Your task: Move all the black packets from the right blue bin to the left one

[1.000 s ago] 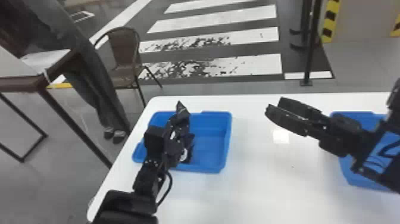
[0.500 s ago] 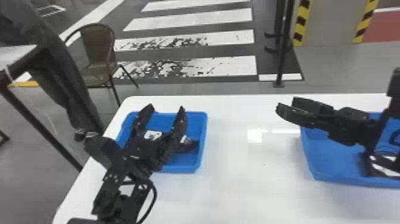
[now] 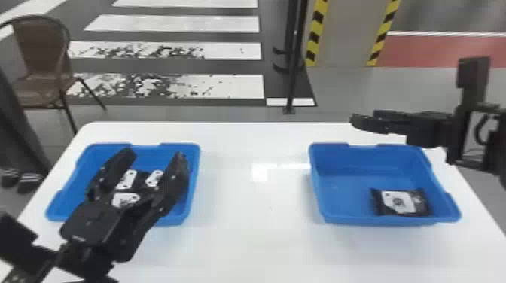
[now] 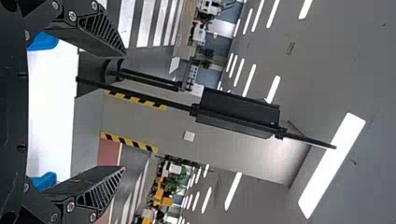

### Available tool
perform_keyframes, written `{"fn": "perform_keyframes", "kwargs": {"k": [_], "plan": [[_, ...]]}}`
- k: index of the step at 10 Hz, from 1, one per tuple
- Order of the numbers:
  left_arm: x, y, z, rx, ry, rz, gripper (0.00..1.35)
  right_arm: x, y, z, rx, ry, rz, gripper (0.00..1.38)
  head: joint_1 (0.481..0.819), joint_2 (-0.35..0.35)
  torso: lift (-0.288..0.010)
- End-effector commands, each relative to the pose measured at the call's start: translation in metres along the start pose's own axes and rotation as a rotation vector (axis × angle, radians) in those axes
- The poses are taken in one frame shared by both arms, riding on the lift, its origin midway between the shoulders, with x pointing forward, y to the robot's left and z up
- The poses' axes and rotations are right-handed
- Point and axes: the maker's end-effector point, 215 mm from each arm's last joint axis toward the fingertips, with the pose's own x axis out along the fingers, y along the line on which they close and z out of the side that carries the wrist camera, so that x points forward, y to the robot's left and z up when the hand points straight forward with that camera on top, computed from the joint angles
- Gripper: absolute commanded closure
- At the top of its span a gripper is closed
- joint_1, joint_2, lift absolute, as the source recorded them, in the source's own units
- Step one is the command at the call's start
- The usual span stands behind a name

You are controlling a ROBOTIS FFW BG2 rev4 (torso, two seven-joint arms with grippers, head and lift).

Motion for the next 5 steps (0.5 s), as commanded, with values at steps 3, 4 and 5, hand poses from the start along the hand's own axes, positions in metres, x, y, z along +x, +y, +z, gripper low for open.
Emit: {"fn": "perform_keyframes", "kwargs": {"k": [3, 4, 5], "plan": [[-0.005, -0.009, -0.004, -0.029, 0.024, -0.012, 0.18, -0.076, -0.052, -0.034, 0.174, 0.173, -0.263, 0.41, 0.687, -0.158, -0.140], [-0.005, -0.009, -0.005, -0.030, 0.026, -0.012, 0.18, -0.094, -0.062, -0.039, 0.223, 0.205, -0.332, 0.41, 0.695, -0.187, -0.140], [-0.005, -0.010, -0.005, -0.032, 0.029, -0.014, 0.18, -0.102, -0.073, -0.032, 0.211, 0.201, -0.383, 0.41, 0.695, -0.214, -0.140]]}}
